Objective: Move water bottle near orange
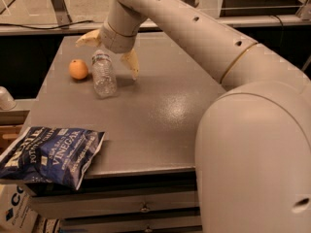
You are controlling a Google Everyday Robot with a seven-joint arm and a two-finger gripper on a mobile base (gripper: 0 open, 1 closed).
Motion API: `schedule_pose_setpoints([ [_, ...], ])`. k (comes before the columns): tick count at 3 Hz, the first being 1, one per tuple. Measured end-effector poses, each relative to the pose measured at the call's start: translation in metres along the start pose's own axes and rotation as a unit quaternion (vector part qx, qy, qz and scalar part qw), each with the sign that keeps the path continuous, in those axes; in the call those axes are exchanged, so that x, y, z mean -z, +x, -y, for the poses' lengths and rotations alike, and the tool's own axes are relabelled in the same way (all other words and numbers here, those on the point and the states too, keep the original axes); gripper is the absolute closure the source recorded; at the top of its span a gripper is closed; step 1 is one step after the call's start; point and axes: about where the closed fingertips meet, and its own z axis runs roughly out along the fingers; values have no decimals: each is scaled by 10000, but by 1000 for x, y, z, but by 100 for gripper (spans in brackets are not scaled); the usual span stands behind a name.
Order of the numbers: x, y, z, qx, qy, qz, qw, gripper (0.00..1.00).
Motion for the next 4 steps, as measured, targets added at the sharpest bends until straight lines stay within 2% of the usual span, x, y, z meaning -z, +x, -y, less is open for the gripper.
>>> schedule_pose_setpoints([
  [2, 23, 3, -2, -117, 233, -52, 9996, 0],
  [3, 39, 14, -17, -395, 424, -101, 9983, 0],
  [4, 57, 30, -41, -837, 677, -167, 9940, 0],
])
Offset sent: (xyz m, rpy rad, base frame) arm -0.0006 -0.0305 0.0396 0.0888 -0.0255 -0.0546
